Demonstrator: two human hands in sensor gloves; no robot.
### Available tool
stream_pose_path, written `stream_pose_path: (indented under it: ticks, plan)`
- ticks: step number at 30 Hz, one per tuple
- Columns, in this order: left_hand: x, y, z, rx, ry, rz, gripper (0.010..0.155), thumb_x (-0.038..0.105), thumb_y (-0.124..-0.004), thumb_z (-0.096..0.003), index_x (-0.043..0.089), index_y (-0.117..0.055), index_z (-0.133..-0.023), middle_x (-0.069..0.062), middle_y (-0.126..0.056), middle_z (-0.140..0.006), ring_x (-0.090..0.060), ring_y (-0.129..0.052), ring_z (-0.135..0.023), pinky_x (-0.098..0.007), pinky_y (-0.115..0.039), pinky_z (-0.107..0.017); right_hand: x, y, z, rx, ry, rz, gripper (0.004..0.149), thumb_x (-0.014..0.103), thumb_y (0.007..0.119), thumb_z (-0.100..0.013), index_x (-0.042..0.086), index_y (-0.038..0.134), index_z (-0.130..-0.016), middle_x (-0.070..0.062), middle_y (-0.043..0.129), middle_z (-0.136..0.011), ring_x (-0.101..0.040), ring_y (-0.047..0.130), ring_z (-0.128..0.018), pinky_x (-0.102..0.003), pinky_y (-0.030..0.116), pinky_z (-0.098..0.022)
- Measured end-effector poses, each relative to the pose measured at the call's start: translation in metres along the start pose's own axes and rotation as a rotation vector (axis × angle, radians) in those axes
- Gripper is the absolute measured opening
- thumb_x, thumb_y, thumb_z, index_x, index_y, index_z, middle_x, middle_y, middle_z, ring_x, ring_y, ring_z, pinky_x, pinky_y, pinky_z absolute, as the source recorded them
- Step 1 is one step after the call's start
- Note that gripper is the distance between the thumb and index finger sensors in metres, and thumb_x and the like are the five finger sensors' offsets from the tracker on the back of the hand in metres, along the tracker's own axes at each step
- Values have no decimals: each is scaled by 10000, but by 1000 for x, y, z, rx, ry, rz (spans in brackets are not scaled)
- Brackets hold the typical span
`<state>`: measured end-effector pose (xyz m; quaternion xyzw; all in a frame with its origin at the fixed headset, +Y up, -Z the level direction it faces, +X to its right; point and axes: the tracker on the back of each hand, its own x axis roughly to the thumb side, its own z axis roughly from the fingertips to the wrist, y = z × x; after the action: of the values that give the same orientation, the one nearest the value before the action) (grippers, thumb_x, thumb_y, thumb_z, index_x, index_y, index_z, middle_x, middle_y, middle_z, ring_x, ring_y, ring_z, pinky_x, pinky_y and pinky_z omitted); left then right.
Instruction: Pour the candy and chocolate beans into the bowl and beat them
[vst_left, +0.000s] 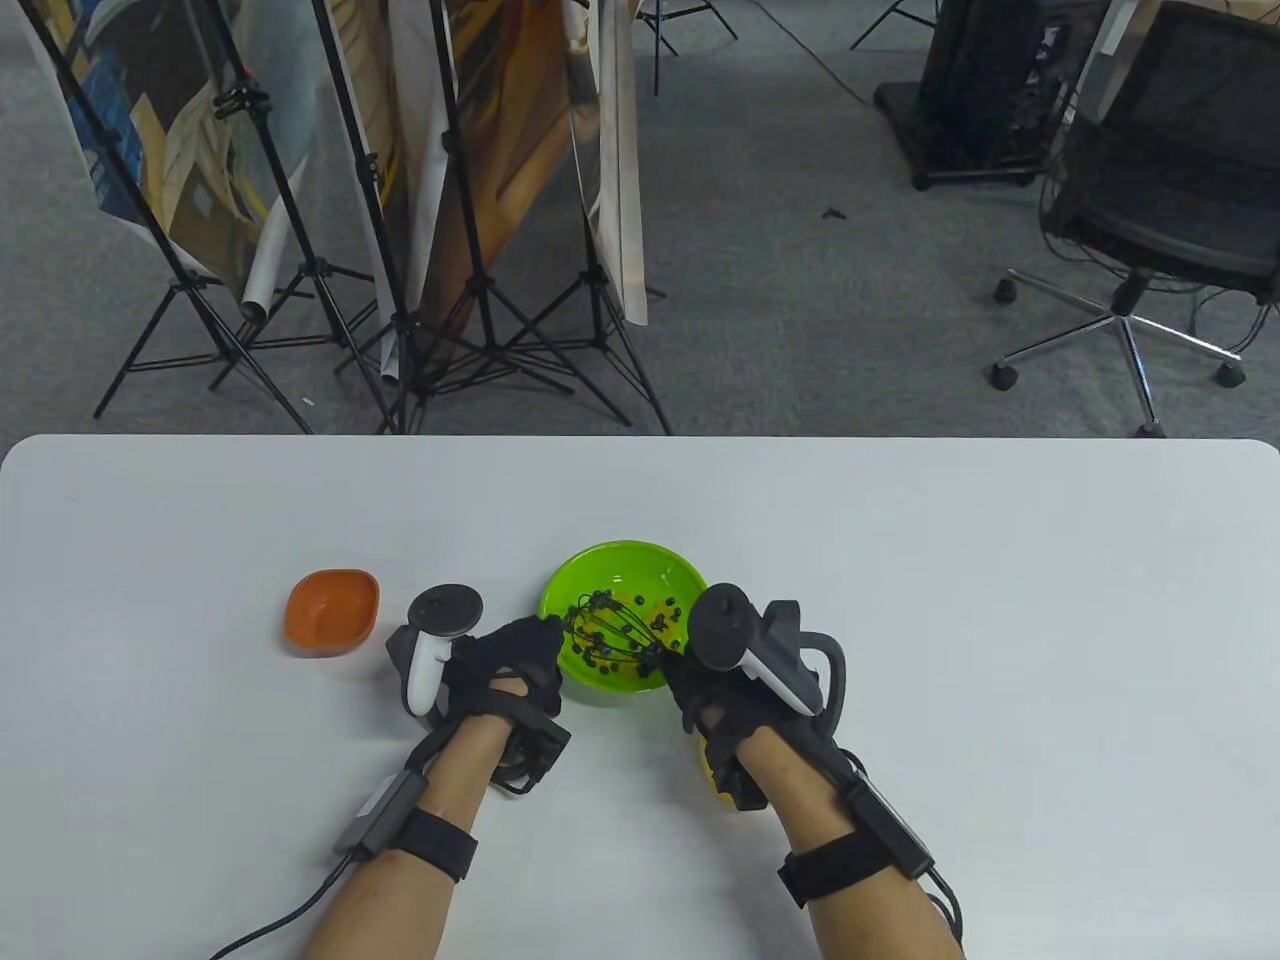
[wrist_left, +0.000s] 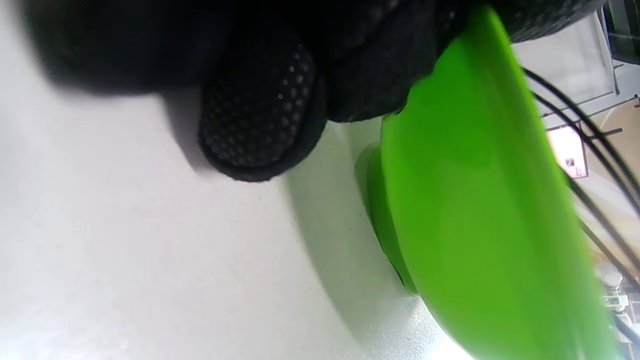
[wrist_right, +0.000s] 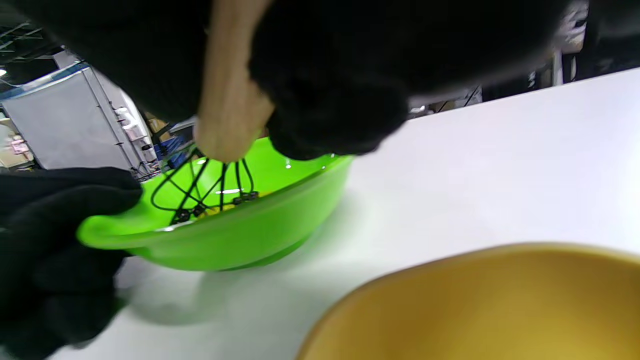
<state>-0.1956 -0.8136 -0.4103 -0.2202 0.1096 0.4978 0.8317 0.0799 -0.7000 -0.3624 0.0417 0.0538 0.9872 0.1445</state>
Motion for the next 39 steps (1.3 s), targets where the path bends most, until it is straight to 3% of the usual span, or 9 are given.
stream_pose_path:
  ticks: [6, 16, 22, 28, 34, 39]
  plan:
    - [1, -1, 1, 1, -4, -7, 457, 595, -668, -454, 209, -827, -641, 131, -973, -336, -134, -1076, -330, -281, -926, -206, -3, -17, 13, 33, -7, 95, 537, 524, 854, -455, 90, 955, -754, -120, 1018, -357, -218, 928, -10, -416, 856, 15]
    - [1, -1, 1, -3, -6, -8, 453, 592, -685, -455, 205, -831, -640, 122, -976, -333, -142, -1074, -328, -288, -923, -205, -8, -38, 11, -34, 126, 229, 543, 529, 882, -441, 91, 957, -753, -122, 1016, -373, -227, 927, -27, -421, 855, -6]
    - [1, -1, 0, 7, -9, -8, 443, 576, -715, -458, 188, -833, -634, 111, -978, -326, -150, -1077, -316, -297, -924, -200, -16, -27, 0, -95, 157, 225, 562, 540, 830, -456, 76, 938, -753, -101, 1009, -367, -198, 926, -19, -400, 862, 7]
    - [0, -1, -1, -12, -14, -3, 443, 570, -720, -456, 180, -836, -631, 103, -979, -322, -160, -1076, -311, -304, -920, -196, -9, -5, -9, -100, 126, 94, 576, 545, 787, -464, 65, 921, -753, -88, 1005, -358, -177, 926, -9, -384, 866, 23]
    - [0, -1, -1, -19, -13, 3, 445, 576, -703, -459, 189, -832, -637, 110, -980, -329, -159, -1076, -317, -301, -921, -199, 3, 10, -7, -47, 63, 25, 573, 543, 791, -463, 67, 925, -752, -93, 1006, -351, -181, 925, -3, -390, 862, 29]
    - [0, -1, 0, -19, -5, 12, 452, 586, -682, -458, 202, -822, -652, 123, -978, -338, -148, -1076, -327, -291, -922, -205, 4, 5, 4, -2, 10, 44, 560, 538, 808, -464, 79, 935, -757, -101, 1009, -352, -194, 925, -6, -399, 859, 23]
